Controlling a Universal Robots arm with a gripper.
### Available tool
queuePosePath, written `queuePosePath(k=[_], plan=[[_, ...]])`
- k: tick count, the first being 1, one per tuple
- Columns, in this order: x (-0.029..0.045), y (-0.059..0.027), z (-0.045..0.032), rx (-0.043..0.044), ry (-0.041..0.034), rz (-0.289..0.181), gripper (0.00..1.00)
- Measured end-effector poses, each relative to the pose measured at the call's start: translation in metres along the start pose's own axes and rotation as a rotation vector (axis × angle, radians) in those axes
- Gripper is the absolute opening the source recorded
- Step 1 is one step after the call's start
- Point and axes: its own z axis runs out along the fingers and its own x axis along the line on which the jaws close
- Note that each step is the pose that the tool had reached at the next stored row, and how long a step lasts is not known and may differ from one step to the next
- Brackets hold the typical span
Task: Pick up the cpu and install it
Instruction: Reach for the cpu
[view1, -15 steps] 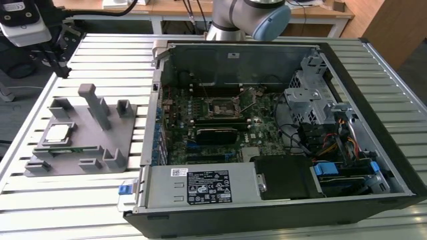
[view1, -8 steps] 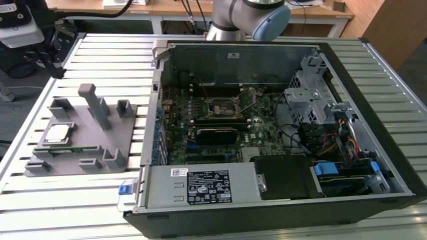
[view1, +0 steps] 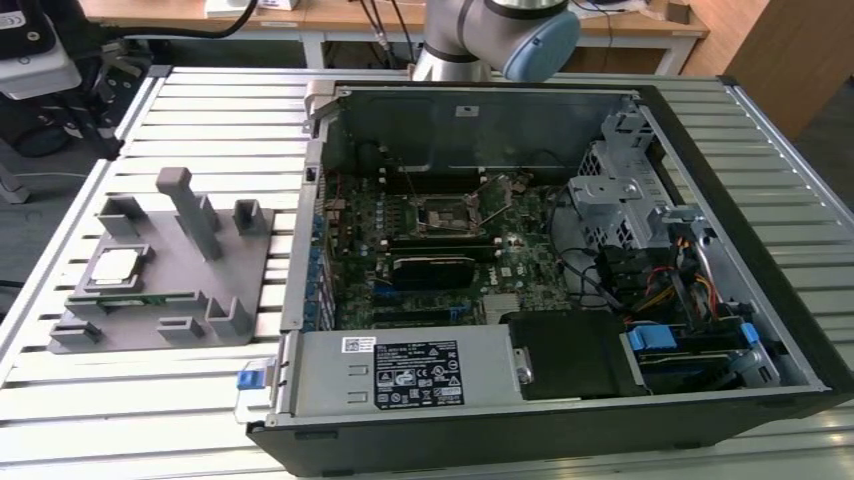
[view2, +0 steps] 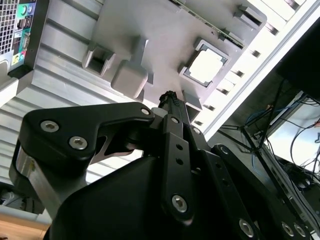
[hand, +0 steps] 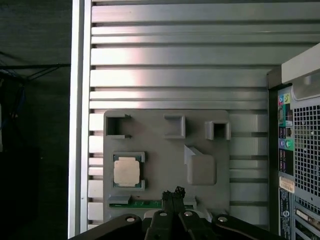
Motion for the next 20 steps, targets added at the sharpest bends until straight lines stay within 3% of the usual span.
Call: queuePosePath(k=[20], plan=[[0.0235,-0.0001,0.0064,0.003,0.003,-0.07,0.11]])
